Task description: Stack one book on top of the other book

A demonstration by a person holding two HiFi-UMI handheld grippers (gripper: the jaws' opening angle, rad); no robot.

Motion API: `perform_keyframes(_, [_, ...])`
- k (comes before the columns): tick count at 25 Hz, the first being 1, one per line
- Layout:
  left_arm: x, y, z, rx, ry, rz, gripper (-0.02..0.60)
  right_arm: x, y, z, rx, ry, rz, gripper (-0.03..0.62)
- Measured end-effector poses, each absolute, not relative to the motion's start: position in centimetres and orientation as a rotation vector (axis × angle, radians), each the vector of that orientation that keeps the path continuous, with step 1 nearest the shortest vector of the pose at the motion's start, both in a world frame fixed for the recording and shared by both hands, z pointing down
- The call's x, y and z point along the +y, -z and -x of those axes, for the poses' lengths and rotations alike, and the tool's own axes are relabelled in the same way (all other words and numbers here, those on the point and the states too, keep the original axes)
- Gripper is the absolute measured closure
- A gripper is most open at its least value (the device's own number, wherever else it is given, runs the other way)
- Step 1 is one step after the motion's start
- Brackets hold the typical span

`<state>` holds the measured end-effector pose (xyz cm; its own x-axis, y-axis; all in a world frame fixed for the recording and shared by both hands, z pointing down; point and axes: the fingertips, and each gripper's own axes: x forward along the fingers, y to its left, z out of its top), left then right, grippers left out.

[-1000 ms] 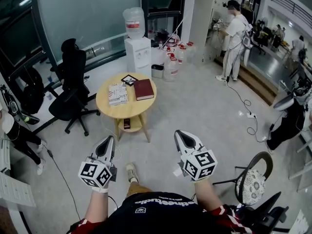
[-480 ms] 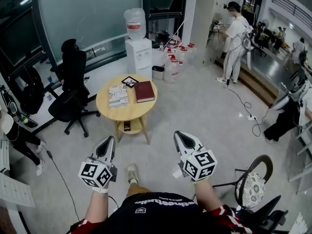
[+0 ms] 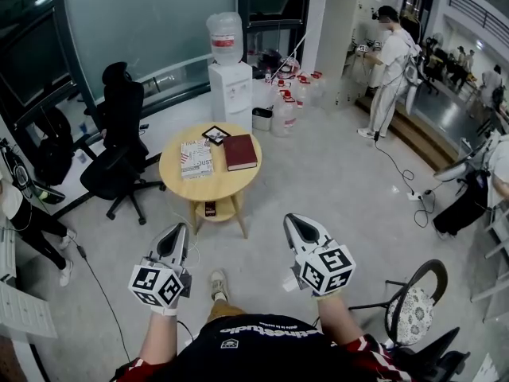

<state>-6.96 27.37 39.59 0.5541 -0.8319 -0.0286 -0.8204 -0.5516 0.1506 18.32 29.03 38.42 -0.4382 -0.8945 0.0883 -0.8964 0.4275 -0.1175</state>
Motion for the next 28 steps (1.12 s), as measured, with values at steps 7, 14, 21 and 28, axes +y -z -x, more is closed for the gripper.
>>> perform_keyframes(7, [24.2,-40.2,8.3,-1.438,0.156,-2.64,0.565,25.9,-38.3,-17.3,-2.65,-0.205,-1.655,0.563])
perform_keyframes(14, [20.1,-40.2,9.6,-1.464,0.174,-2.609,0.565,21.4,-37.6,-16.4,-2.653,-0.203,-1.627,0.563])
perform_keyframes(21, [14.9,-40.5,10.9,-1.483,0.165,-2.589,0.565,15.8,-37.6,-15.6,-2.636,-0.212,-1.615,0.563])
perform_keyframes(28, [8.9,-39.7,11.9,-1.473,0.166,-2.589,0.565,9.9,-36.4,-14.8,-2.624,-0.21,-1.626,0.563])
